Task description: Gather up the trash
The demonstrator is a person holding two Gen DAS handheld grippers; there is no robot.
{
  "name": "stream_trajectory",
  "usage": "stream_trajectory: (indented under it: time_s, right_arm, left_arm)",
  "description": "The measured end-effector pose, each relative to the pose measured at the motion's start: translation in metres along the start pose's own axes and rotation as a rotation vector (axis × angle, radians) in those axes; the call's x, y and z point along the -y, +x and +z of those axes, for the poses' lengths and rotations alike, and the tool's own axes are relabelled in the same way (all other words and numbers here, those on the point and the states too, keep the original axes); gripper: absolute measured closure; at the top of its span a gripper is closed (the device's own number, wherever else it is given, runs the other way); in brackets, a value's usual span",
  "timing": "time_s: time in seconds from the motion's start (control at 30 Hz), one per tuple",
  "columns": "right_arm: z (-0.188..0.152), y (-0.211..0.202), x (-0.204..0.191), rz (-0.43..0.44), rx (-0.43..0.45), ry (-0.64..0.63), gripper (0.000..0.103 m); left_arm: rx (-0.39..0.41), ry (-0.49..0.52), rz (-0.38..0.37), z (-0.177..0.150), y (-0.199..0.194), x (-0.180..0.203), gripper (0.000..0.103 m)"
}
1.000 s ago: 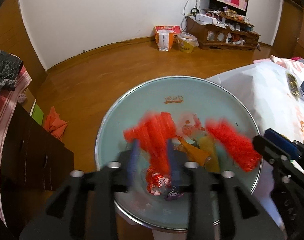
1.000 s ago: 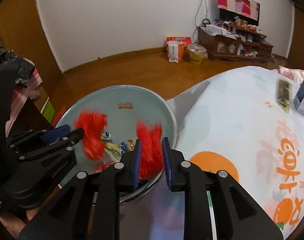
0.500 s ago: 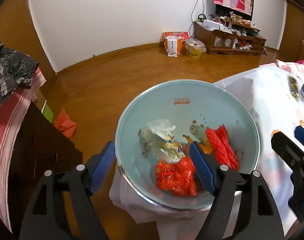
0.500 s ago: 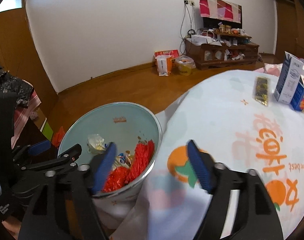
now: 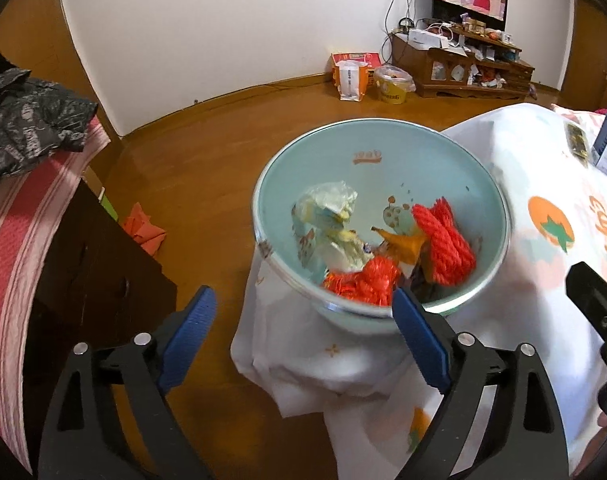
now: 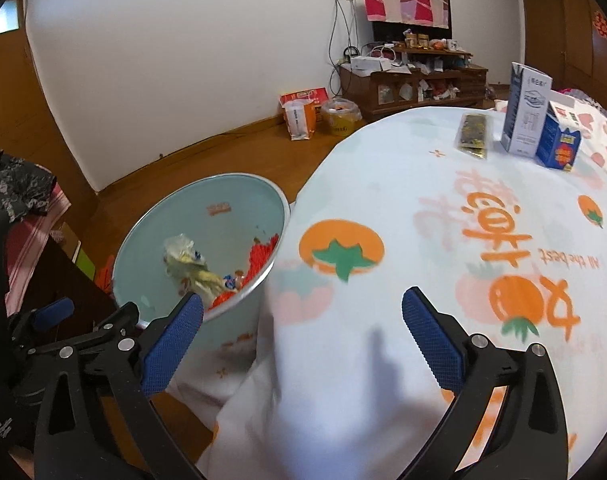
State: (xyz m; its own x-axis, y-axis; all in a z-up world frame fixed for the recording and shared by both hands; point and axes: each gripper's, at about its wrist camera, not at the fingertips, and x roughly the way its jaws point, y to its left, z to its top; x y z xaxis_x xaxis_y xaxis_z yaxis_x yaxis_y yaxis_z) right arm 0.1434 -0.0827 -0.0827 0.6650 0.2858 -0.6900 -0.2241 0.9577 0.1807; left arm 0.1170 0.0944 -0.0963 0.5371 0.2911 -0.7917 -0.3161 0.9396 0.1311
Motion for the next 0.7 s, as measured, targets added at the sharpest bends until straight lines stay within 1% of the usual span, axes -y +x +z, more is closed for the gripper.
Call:
stream_trajectory:
  time_s: [0.17, 0.27, 0.33, 0.47, 0.6, 0.7]
  right_arm:
    - [-0.011, -0.027, -0.002, -0.003, 0.030, -0.015, 0.005]
    - [-0.016, -0.043, 0.001, -0.006, 0.052, -0.011, 0.005]
    - [-0.020, -0.055, 0.000, -0.008, 0.071, -0.012, 0.005]
    - [-0.021, -0.079, 0.001, -0.005, 0.111, -0.011, 0.005]
    - [-0.024, -0.099, 0.000, -0.011, 0.146, -0.011, 0.005]
    - [-0.026, -0.111, -0.002, -0.012, 0.158, -0.013, 0.005]
  left_arm:
    - [0.025, 0.009, -0.002, -0.015, -0.023, -0.001, 0.015]
    - [0.044, 0.022, -0.026, -0.021, -0.038, 0.000, 0.015]
    - [0.048, 0.015, -0.034, -0.024, -0.047, 0.000, 0.010]
    - [0.074, 0.025, -0.060, -0.032, -0.068, 0.002, 0.009]
    - [0.103, 0.048, -0.058, -0.040, -0.083, 0.004, 0.007]
    - [0.100, 0.050, -0.069, -0.046, -0.092, 0.002, 0.006]
